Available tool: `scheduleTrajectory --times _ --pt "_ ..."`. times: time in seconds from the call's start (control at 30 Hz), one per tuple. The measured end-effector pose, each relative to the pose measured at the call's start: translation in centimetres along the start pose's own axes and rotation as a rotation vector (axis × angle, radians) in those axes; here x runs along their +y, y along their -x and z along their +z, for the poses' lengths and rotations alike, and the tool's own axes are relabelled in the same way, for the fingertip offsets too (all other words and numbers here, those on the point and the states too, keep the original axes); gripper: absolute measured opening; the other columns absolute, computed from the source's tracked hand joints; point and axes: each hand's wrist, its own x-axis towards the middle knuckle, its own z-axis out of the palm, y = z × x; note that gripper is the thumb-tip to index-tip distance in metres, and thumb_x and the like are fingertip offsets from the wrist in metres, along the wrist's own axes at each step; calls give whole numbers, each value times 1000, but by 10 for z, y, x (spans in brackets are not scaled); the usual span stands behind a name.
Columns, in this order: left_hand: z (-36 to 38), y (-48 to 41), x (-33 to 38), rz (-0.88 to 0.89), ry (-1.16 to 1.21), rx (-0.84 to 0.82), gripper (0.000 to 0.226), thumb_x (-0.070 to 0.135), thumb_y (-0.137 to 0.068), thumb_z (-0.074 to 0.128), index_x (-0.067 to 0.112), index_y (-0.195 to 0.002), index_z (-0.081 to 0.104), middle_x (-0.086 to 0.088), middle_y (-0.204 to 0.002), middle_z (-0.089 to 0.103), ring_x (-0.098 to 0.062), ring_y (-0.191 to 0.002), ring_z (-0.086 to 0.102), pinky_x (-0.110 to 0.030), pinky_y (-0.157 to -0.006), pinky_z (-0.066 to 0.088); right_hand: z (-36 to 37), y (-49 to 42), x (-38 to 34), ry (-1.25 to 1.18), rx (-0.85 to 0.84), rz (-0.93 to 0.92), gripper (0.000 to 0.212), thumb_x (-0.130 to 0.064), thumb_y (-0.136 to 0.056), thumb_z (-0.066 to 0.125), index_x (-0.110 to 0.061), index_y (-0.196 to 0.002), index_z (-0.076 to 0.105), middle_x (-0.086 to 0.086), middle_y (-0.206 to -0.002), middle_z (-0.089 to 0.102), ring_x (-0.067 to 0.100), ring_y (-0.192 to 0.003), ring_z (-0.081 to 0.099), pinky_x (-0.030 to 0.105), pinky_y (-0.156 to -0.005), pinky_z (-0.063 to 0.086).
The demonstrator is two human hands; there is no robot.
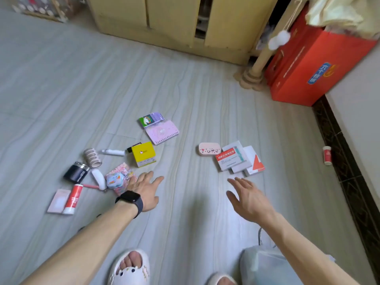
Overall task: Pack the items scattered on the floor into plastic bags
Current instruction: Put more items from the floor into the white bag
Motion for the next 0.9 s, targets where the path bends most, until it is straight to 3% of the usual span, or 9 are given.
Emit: scheduleTrajectory --times 0.1,0.23,0.4,0.47,0.53,0.57,0.63,0.73,0.9 --pt "35 -41 6 40 8 -60 72 47 -93 46 35 -155 9 -6 -162 4 -26 -148 9 -47 -117 16 22 -53 17 -79 -43 93 69 -55 -95 41 -19 -152 30 10 -156 35 31 -143 31 41 -114 32" --pt "71 -79 17 89 8 -69 77 59 -91 43 42 -153 2 -2 -164 -6 -28 -150 2 -48 -118 15 31 -116 42 -249 39 298 87 -57 -91 57 -11 -155 20 22 -159 21 37 -148 19 45 -119 19" --pt "97 -93 29 75 -23 -72 97 74 -82 44 45 -147 -21 -1 -158 -31 -33 -147 -18 -57 -112 20 26 -180 72 -337 -1 562 122 -96 -64 44 -28 -157 4 12 -163 10 36 -150 9 56 -120 13" --pt "98 -95 29 87 -37 -70 100 75 -81 45 43 -148 -23 -4 -158 -31 -36 -146 -18 -57 -111 21 27 -189 82 -295 -92 572 118 -101 -58 37 -42 -155 4 4 -165 6 34 -150 7 58 -119 13" --pt "96 -95 27 105 -55 -60 100 76 -81 45 42 -149 -21 -5 -158 -29 -37 -147 -16 -57 -111 22 32 -185 84 -240 -163 471 91 -91 -74 32 -49 -152 13 6 -165 8 29 -152 -1 53 -121 6" --pt "96 -95 26 111 -59 -59 101 76 -80 45 42 -149 -20 -5 -159 -28 -37 -147 -15 -56 -111 22 40 -177 81 -267 -146 455 84 -84 -83 33 -43 -154 17 8 -165 7 25 -152 -7 49 -122 0" --pt "94 -95 26 108 -38 -59 101 77 -79 45 41 -150 -18 -5 -159 -27 -37 -147 -15 -56 -113 20 57 -159 71 -349 -95 504 91 -88 -80 32 -36 -155 23 5 -166 2 23 -152 -15 46 -120 -2" --pt "89 -91 36 84 99 -16 106 83 -72 45 42 -152 -12 -8 -162 -14 -38 -147 -8 -53 -116 13 83 -127 46 -343 -113 479 107 -103 -60 21 -47 -151 21 -6 -165 -10 25 -151 -17 54 -118 9" --pt "94 -66 60 216 175 162 124 90 -56 50 33 -156 1 -7 -160 15 -31 -146 18 -46 -117 17 113 -53 -23 -351 -196 414 87 -93 -73 30 -54 -148 14 -15 -160 -23 32 -148 -19 69 -111 20"
